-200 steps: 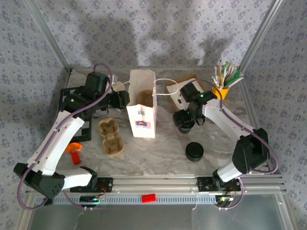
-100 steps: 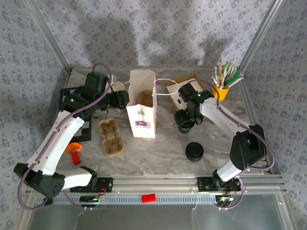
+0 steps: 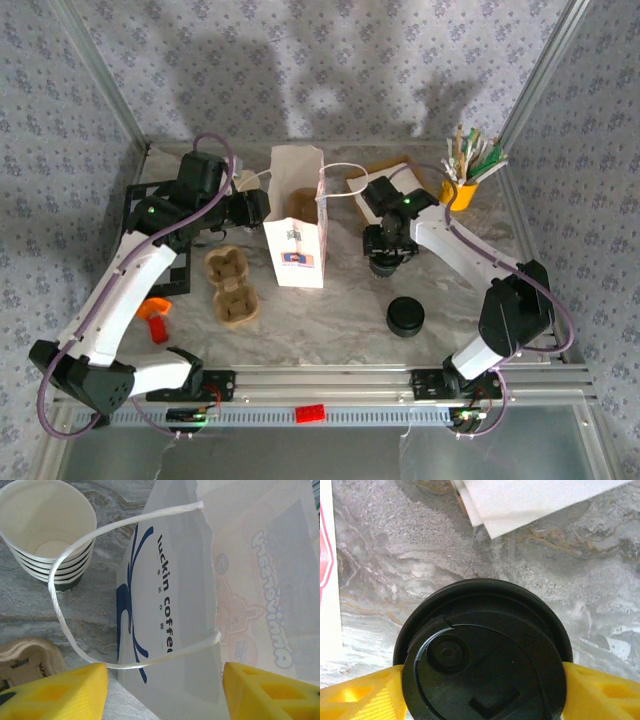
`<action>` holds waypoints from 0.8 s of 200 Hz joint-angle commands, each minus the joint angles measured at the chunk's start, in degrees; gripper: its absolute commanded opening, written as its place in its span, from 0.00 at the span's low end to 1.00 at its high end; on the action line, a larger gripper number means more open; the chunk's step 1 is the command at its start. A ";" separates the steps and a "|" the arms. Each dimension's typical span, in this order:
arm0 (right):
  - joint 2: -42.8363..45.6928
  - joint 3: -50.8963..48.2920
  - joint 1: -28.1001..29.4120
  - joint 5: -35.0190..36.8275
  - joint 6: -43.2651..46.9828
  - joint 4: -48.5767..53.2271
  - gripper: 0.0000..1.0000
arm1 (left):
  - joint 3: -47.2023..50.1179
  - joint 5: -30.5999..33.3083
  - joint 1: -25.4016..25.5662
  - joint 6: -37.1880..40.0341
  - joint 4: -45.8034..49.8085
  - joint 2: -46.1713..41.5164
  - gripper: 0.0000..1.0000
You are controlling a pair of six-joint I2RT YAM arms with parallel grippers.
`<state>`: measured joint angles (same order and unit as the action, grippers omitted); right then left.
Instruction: Pack the takeout coffee
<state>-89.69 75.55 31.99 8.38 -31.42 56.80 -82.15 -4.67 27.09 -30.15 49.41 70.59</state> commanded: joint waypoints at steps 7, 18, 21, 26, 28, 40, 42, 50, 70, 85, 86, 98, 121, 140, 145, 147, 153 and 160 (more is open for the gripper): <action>-1.02 0.58 0.69 0.86 -13.06 1.61 0.73 | 0.04 -0.43 -0.37 -0.78 -0.96 -1.43 0.62; -1.94 0.58 0.77 1.30 -15.47 2.22 0.73 | -0.01 -0.65 -0.38 -0.75 -0.98 -1.42 0.62; -2.13 0.60 0.75 1.79 -16.08 2.44 0.73 | -0.03 -0.63 -0.42 -0.78 -0.98 -1.48 0.62; -2.35 0.61 0.84 2.41 -16.82 2.61 0.73 | -0.03 -0.66 -0.37 -0.78 -0.98 -1.50 0.62; -2.45 0.55 0.87 2.62 -17.07 2.62 0.73 | -0.03 -0.64 -0.40 -0.72 -0.98 -1.50 0.62; -2.55 0.33 1.06 2.96 -18.14 2.08 0.75 | 0.02 -0.54 -0.39 -0.61 -0.82 -1.70 0.62; -2.52 0.24 1.04 2.96 -18.15 1.87 0.75 | -0.02 -0.52 -0.38 -0.61 -0.81 -1.71 0.62; -2.55 0.37 1.20 2.90 -18.04 1.40 0.75 | 0.05 -0.44 -0.52 -0.60 -0.86 -1.89 0.63; -3.21 2.43 1.97 3.37 -17.12 2.66 0.85 | -0.02 -0.45 -0.62 -0.61 -0.73 -1.86 0.63; -2.29 4.37 2.62 4.07 -14.82 4.61 0.92 | -0.37 -0.63 -0.55 -0.61 -0.21 -2.04 0.63; -2.18 4.53 2.63 4.09 -14.59 4.71 0.93 | -0.42 -0.62 -0.55 -0.65 -0.20 -2.04 0.63; -0.61 5.20 2.64 4.34 -11.63 5.08 0.96 | -0.30 -0.62 -0.58 -0.70 -0.32 -2.48 0.63; 1.81 4.97 1.49 2.67 -1.60 5.56 0.98 | -0.38 -0.61 -0.57 -0.70 0.11 -2.82 0.63; 3.58 3.67 0.00 -1.58 8.65 4.05 0.97 | -0.12 -1.44 -0.55 -0.74 0.60 -3.37 0.63; 3.98 3.13 -0.11 -2.70 11.11 3.42 0.97 | -0.07 -1.63 -0.59 -0.66 0.77 -3.52 0.63; 4.08 2.94 -0.09 -3.20 12.39 3.15 0.96 | -0.10 -1.70 -0.56 -0.58 0.78 -3.52 0.63; 4.27 2.53 -0.08 -4.70 15.37 2.74 0.96 | -0.12 -2.11 -0.56 -0.25 0.85 -3.68 0.64; 4.12 2.21 -0.22 -5.13 17.20 3.14 0.96 | -0.15 -2.43 -0.59 0.20 1.15 -3.66 0.65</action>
<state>-87.20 78.91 32.29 7.84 -28.49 59.22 -82.00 -5.21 26.98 -30.70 49.50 68.31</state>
